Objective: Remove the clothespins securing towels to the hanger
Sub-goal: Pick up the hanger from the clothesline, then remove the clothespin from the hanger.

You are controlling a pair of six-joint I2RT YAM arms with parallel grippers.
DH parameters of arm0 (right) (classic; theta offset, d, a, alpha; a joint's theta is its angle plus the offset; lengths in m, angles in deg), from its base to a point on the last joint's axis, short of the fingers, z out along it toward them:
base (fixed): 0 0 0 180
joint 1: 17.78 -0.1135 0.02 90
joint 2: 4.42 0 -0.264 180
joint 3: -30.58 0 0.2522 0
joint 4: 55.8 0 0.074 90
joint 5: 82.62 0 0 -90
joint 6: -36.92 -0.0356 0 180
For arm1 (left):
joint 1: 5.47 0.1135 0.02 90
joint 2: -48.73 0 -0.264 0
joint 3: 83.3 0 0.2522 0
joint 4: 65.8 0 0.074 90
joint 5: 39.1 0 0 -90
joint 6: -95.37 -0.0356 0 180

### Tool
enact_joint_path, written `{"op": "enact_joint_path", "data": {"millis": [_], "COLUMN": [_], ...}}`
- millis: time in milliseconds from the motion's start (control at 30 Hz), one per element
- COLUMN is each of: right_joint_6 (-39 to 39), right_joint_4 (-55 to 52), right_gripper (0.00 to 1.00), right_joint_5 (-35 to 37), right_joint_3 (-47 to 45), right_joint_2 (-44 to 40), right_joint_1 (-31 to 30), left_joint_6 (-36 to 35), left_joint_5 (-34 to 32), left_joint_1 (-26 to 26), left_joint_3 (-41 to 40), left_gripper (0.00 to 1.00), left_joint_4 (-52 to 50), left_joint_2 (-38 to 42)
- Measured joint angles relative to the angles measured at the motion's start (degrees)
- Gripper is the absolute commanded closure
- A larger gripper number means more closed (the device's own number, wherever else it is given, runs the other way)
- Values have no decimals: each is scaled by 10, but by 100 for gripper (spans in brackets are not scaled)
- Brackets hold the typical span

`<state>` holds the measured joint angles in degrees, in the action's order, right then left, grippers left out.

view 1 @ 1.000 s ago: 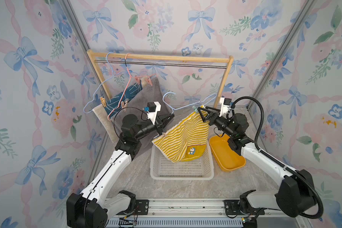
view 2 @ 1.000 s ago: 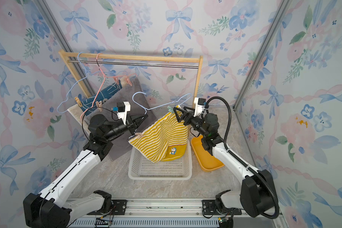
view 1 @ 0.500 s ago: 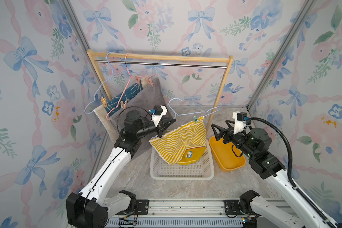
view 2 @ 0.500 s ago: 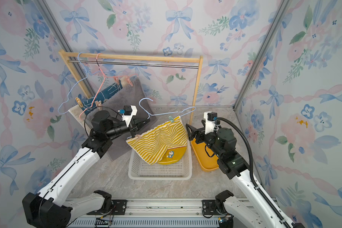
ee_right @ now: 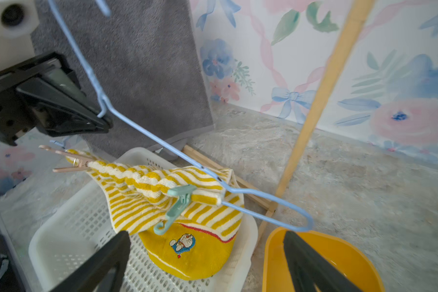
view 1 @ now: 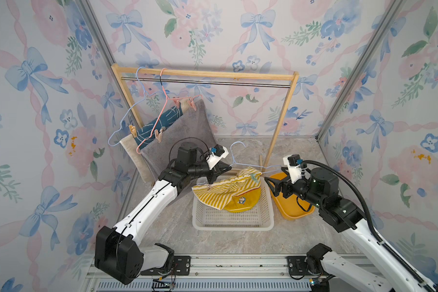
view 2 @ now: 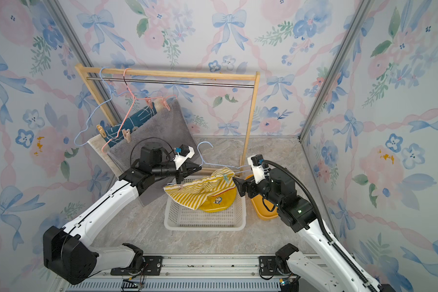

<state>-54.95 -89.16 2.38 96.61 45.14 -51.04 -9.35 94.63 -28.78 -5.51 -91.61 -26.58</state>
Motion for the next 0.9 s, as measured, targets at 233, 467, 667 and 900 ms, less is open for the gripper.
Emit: {"op": "enact_joint_path", "data": {"millis": [233, 467, 667, 900], "right_joint_6": [35, -76, -283, -602], "right_joint_4": [16, 6, -78, -82], "right_gripper": [10, 2, 2, 14], "right_joint_5": [40, 104, 156, 134], "right_joint_3": [-28, -28, 6, -23], "right_joint_2": [18, 35, 42, 50], "right_joint_1": [-48, -51, -62, -57], "left_joint_6": [28, 45, 49, 50], "left_joint_5": [7, 10, 7, -4], "left_joint_1": [0, 0, 0, -8], "left_joint_3": [3, 3, 8, 8], "left_gripper": [100, 100, 100, 100], "left_joint_4": [-16, -18, -18, -18], "left_joint_2": [-49, -67, -75, -77]}}
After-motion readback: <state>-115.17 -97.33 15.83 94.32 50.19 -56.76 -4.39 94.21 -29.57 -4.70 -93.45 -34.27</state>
